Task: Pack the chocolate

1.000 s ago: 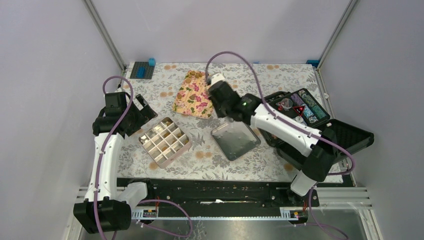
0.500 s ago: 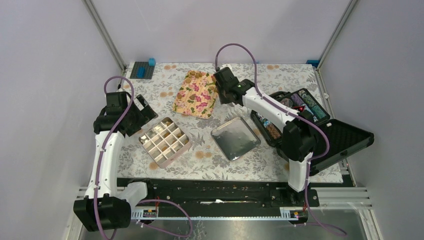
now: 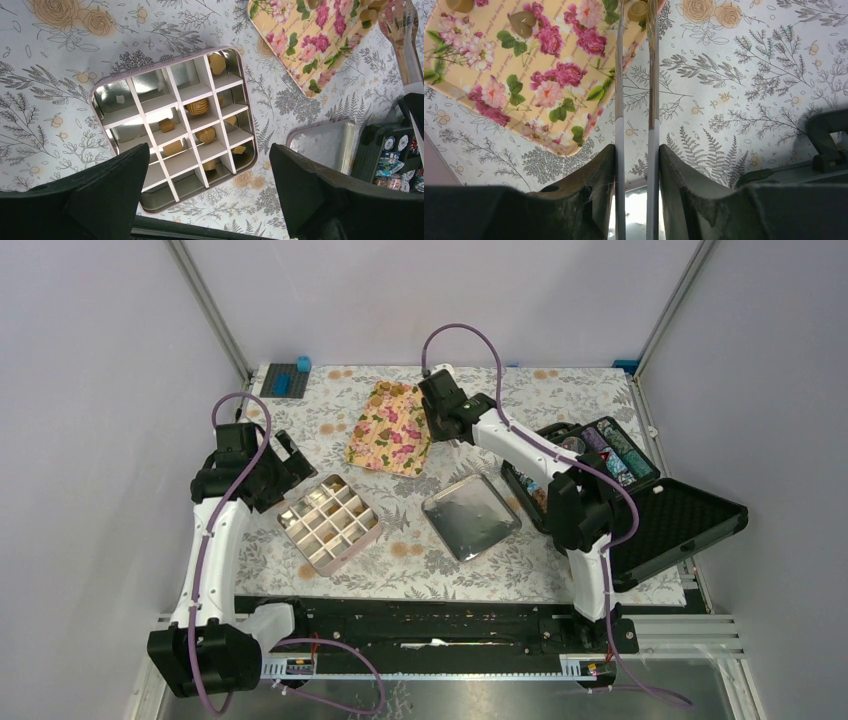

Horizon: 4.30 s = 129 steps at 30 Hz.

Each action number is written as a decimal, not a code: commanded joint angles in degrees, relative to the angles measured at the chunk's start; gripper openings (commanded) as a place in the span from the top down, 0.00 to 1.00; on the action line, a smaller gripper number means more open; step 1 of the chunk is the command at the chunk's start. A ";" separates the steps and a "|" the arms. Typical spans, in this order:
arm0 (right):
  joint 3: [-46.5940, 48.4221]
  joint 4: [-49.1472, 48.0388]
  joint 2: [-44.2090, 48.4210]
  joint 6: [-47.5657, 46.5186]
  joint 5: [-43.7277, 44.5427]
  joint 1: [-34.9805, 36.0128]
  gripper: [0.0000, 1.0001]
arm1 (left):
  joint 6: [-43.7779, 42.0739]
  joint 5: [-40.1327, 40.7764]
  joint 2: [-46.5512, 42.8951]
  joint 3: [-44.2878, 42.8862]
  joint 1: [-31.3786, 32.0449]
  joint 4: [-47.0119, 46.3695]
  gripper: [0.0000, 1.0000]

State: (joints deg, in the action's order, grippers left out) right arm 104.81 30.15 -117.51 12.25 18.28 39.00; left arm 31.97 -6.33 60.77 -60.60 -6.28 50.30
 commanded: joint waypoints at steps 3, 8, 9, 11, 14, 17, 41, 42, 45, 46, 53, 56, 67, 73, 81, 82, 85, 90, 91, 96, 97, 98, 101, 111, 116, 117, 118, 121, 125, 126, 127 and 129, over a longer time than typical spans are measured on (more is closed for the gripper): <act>4.68 -1.43 -2.96 -0.56 -0.09 -0.15 0.58 | -0.74 -0.88 0.18 0.49 -0.26 -2.55 0.01; 4.99 -0.87 -4.31 -0.66 0.83 -0.20 0.56 | -0.76 -1.00 0.29 0.35 -0.31 -2.66 0.01; 4.83 -0.95 -4.30 -0.73 0.92 -0.12 0.56 | -0.81 -1.05 0.41 0.27 -0.36 -2.60 0.01; 4.45 -0.94 -4.24 -0.76 1.14 -0.16 0.56 | -0.85 -0.99 0.46 0.13 -0.30 -2.74 0.01; 3.94 -0.92 -4.03 -0.80 0.99 -0.15 0.56 | -0.85 -0.89 0.56 0.13 -0.37 -2.75 0.01; 2.96 -0.76 -3.32 -0.51 0.57 -0.09 0.56 | -0.77 -0.88 0.66 0.27 -0.31 -2.68 0.01; -2.98 -3.70 4.86 1.41 -4.31 1.55 0.57 | -0.15 -1.33 0.66 -0.61 -0.31 -2.72 0.01; -2.84 -3.55 4.96 1.22 -3.89 1.59 0.57 | -0.20 -1.30 0.66 -0.65 -0.35 -2.74 0.01; -2.52 -3.31 4.95 0.71 -2.90 1.58 0.57 | -0.31 -1.08 0.59 -0.64 -0.35 -2.67 0.01; -2.60 -3.26 5.01 0.66 -2.75 1.56 0.57 | -0.32 -1.10 0.58 -0.54 -0.31 -2.67 0.01; -3.35 -3.33 5.46 0.63 -2.04 1.59 0.56 | -0.41 -1.01 0.36 -0.22 -0.29 -2.58 0.01; -3.79 -3.61 5.93 0.77 -2.29 1.68 0.57 | -0.41 -0.92 0.36 -0.07 -0.36 -2.59 0.01; -3.95 -4.45 7.81 0.55 -0.11 1.90 0.57 | -0.41 -0.70 0.18 -0.05 -0.39 -2.40 0.01; -3.85 -3.22 5.46 0.37 -0.67 1.97 0.56 | -0.59 -0.35 0.09 -0.30 -0.38 -2.05 0.01; -4.60 -2.71 3.30 0.13 -2.70 2.45 0.53 | -0.50 -0.34 0.37 -0.39 -0.40 -2.01 0.01; -4.73 -2.69 3.09 0.14 -2.79 2.51 0.53 | -0.50 -0.34 0.25 -0.33 -0.34 -2.05 0.01; -4.87 -2.35 2.48 0.13 -3.07 2.72 0.53 | -0.48 -0.32 -0.01 -0.16 -0.39 -1.99 0.01; -4.77 -1.44 1.59 -0.35 -1.72 3.28 0.54 | -0.50 -0.29 0.03 -0.13 -0.36 -1.95 0.01; -4.55 -1.17 1.29 -0.60 -1.35 3.42 0.54 | -0.50 -0.27 -0.03 -0.12 -0.37 -1.83 0.01; -4.33 0.11 0.53 -2.06 2.05 4.82 0.54 | -0.44 -0.23 -0.28 -0.14 -0.39 -1.78 0.01; -4.28 0.31 0.46 -2.24 2.69 5.09 0.54 | -0.42 -0.17 -0.30 -0.18 -0.40 -1.72 0.01; -4.23 0.51 0.38 -2.32 3.20 5.21 0.54 | -0.41 -0.16 -0.37 -0.22 -0.32 -1.65 0.01; -4.44 0.62 0.07 -2.33 4.14 5.27 0.54 | -0.36 -0.23 -0.61 -0.18 -0.32 -1.62 0.01; -4.62 0.09 1.43 -2.24 5.21 5.29 0.54 | -0.18 -0.26 -1.03 -0.17 -0.35 -1.34 0.01; -5.17 0.13 1.27 -2.17 5.36 5.28 0.54 | -0.19 -0.42 -1.12 -0.16 -0.41 -1.31 0.01; -5.19 0.13 1.25 -2.18 5.36 5.29 0.53 | -0.15 -0.36 -1.18 -0.21 -0.39 -1.30 0.01; -5.28 0.15 1.28 -2.18 5.36 5.29 0.53 | -0.17 -0.31 -1.18 -0.22 -0.41 -1.30 0.01; -5.16 0.11 1.21 -2.19 5.11 5.25 0.53 | -0.15 -0.43 -1.11 -0.13 -0.41 -1.32 0.01; -4.21 0.27 0.37 -2.57 5.10 5.23 0.53 | -0.15 -0.53 -1.15 -0.23 -0.37 -1.23 0.01; -3.84 0.34 0.17 -2.59 5.07 5.24 0.53 | -0.15 -0.53 -1.11 -0.38 -0.39 -1.27 0.01; -3.57 0.29 -0.02 -2.67 4.83 5.25 0.53 | -0.19 -0.45 -1.17 -0.47 -0.34 -1.05 0.01; -3.04 0.35 -0.40 -2.86 4.42 5.28 0.53 | -0.31 0.01 -1.20 -0.84 -0.41 -0.76 0.01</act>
State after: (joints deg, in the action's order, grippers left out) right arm 99.35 30.98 -117.32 10.26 21.54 44.01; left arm 31.77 -6.48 61.12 -60.16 -6.28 50.11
